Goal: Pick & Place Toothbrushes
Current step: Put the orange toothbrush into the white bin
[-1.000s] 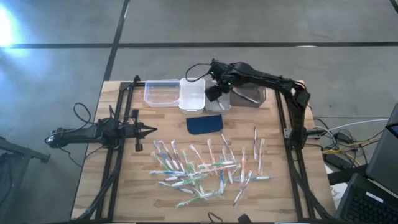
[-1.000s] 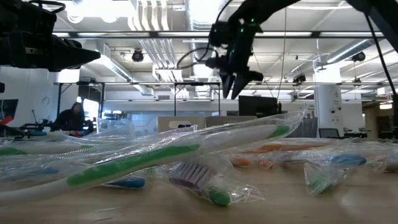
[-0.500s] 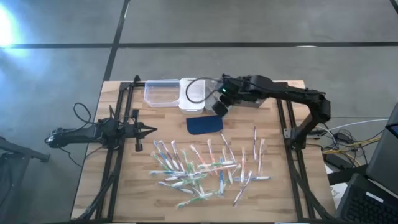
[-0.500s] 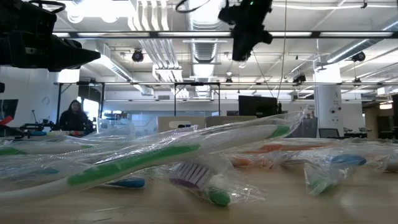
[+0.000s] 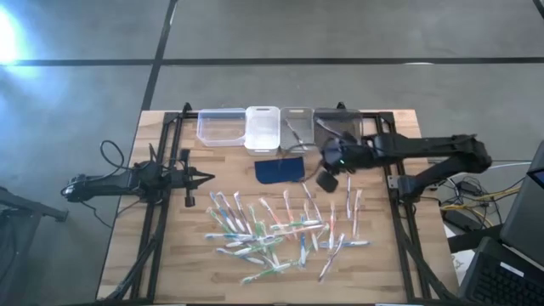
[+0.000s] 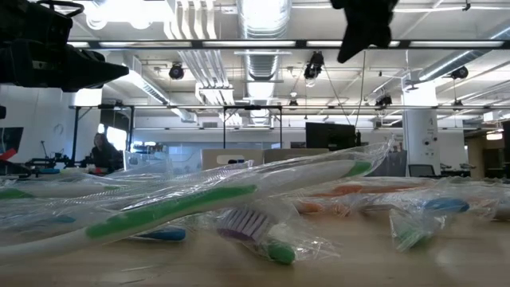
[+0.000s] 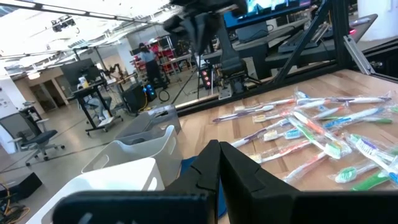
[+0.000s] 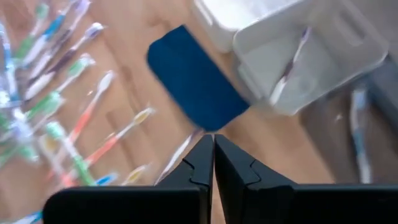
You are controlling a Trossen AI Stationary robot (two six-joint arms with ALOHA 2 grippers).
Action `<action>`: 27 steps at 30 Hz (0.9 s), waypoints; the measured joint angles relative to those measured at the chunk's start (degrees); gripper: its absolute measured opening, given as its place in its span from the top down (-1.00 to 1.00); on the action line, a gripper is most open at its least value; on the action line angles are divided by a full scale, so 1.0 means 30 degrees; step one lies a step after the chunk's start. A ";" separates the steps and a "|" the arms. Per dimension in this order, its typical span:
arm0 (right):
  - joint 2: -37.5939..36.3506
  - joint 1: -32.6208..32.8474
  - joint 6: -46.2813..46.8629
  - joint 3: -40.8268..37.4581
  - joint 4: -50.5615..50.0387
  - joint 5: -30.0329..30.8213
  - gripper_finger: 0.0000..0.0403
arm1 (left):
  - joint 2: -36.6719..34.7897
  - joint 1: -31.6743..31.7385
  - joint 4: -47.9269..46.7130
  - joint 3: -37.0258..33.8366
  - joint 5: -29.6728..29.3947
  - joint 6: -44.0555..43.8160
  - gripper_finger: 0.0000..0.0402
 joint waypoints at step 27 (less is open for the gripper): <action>-0.1528 0.7950 2.4431 -0.7257 -0.3523 -0.1135 0.96 | 0.0003 -0.0007 -0.0007 -0.0004 0.0000 0.0000 0.94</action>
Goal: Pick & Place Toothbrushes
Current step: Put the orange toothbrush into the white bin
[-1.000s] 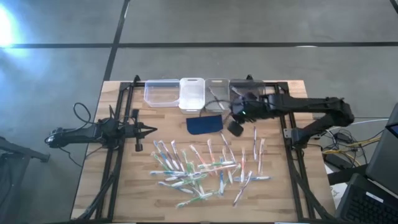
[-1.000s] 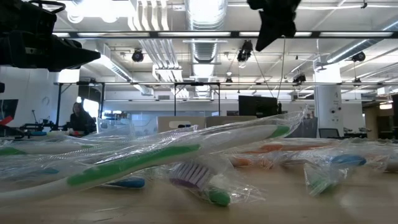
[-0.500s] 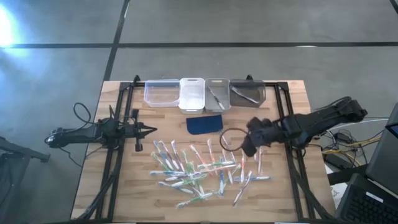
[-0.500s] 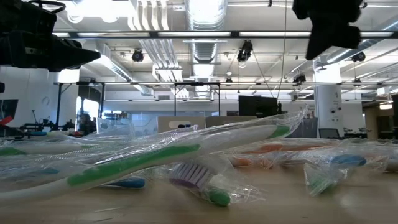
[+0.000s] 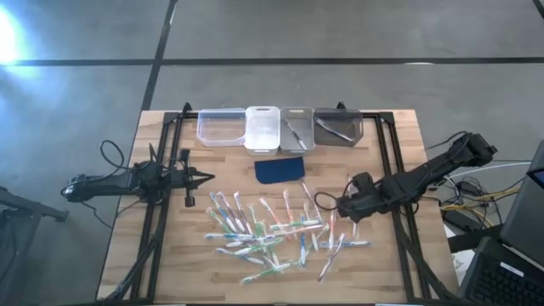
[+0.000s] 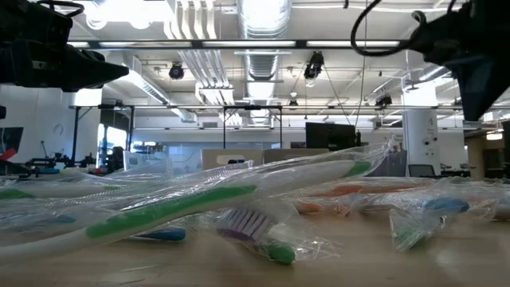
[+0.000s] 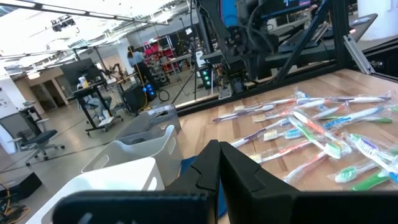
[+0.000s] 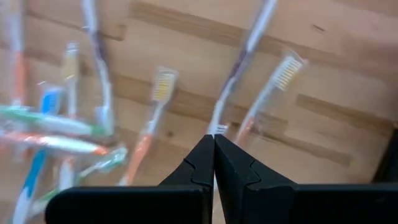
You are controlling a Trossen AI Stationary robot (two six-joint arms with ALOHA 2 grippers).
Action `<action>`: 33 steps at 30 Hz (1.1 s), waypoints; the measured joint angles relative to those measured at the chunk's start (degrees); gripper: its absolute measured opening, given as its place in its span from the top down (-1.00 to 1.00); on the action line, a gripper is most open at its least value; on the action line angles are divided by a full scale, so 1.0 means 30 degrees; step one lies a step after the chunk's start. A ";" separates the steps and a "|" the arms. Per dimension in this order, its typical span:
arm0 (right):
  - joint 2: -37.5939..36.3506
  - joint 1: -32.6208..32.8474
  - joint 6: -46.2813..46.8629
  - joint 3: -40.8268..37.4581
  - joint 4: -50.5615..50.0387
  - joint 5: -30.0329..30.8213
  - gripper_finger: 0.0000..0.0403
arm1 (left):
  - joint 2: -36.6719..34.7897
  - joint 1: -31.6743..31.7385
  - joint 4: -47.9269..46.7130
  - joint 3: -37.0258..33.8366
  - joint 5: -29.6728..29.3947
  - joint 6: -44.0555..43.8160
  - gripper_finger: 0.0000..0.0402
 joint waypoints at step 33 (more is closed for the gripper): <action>-0.0583 -0.3484 0.2460 -0.6157 0.4551 -0.2576 0.17 | -0.0007 0.0007 0.0000 0.0007 0.0000 -0.0007 0.94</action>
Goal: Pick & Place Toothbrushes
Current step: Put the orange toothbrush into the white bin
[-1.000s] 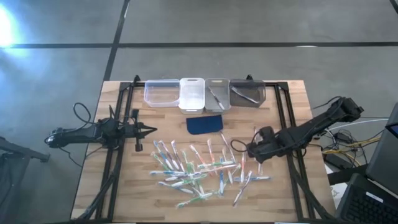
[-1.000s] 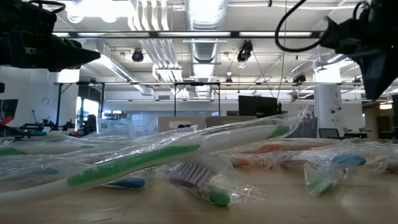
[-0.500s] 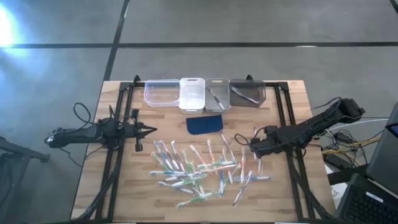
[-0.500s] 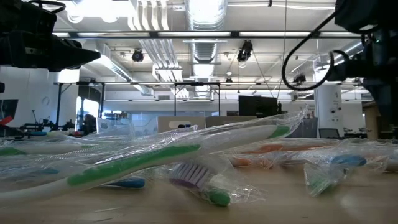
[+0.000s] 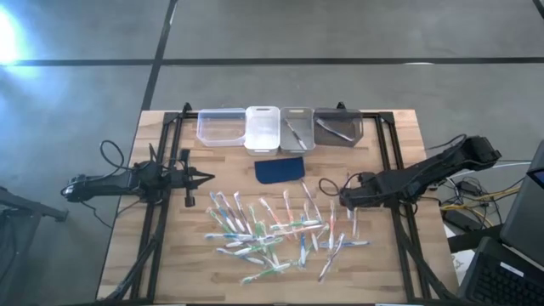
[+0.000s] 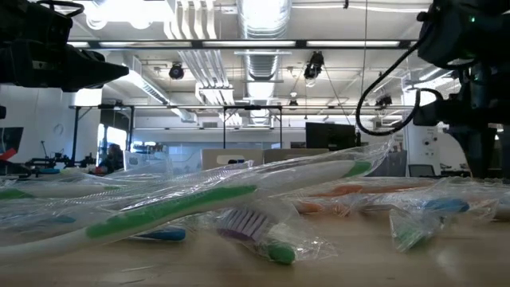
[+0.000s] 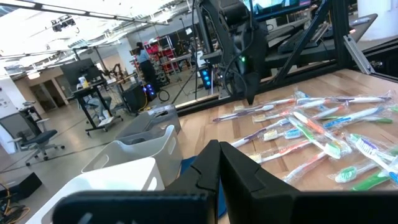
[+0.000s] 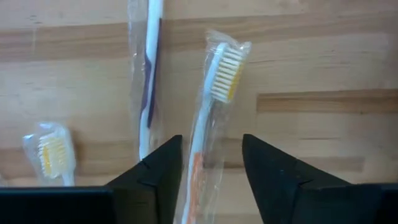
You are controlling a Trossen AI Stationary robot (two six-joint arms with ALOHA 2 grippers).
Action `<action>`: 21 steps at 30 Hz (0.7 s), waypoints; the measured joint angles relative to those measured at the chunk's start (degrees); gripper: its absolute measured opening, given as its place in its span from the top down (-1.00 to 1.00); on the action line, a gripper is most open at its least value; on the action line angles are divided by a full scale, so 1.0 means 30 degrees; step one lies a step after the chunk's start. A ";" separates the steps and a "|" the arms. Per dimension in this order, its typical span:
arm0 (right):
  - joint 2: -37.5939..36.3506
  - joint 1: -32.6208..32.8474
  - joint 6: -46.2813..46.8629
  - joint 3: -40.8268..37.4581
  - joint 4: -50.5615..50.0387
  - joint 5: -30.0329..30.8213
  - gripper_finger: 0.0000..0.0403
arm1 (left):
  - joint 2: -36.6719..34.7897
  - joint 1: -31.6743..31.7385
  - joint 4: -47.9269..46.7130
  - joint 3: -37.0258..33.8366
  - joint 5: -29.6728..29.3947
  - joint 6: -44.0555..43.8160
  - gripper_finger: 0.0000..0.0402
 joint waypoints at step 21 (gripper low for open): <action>-0.0022 -0.0122 -0.0085 -0.1953 0.1361 -0.0051 0.55 | 0.0000 -0.0015 0.0000 -0.0007 0.0000 -0.0001 0.94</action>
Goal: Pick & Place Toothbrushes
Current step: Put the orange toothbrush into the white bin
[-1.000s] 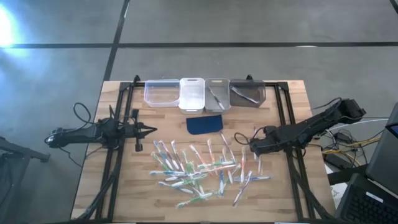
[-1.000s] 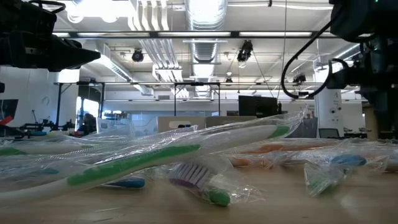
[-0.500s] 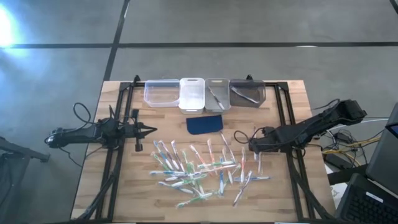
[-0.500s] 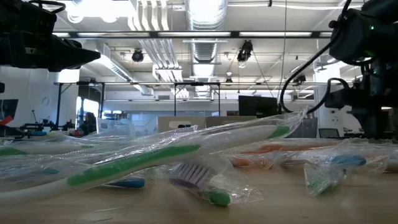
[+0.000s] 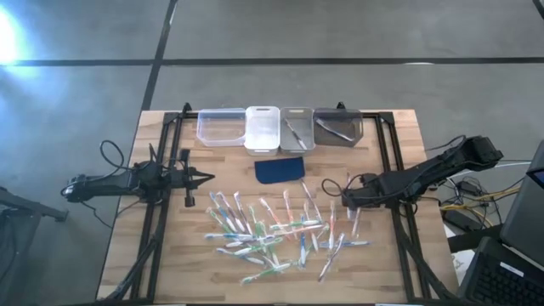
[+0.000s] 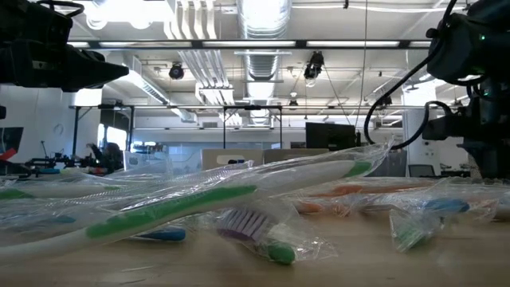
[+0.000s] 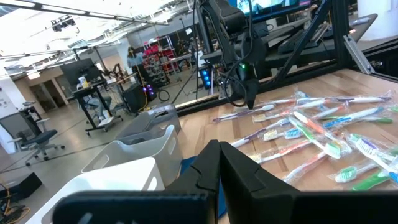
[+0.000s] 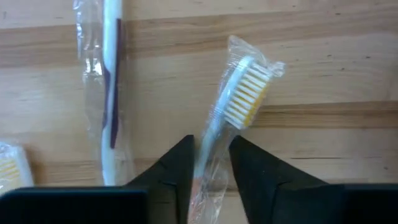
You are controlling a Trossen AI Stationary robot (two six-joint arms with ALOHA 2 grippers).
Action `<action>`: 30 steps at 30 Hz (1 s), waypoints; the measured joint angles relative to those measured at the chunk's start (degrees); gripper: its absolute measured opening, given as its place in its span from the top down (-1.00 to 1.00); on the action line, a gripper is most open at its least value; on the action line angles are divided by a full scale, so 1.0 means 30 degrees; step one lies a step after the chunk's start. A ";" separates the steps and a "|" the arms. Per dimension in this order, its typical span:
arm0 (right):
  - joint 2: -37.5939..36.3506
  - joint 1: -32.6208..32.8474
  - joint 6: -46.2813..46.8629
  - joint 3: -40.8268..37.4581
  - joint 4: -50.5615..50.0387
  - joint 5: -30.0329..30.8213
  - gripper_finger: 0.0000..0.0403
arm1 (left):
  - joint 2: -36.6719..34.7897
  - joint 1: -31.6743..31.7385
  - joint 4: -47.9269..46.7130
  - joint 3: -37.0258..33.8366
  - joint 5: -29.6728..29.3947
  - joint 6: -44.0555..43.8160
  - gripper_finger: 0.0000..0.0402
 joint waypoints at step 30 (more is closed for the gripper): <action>-0.2055 0.0007 -0.3947 0.3999 -0.3476 0.3417 0.95 | 0.0176 0.0015 0.0000 0.0006 0.0000 0.0002 0.94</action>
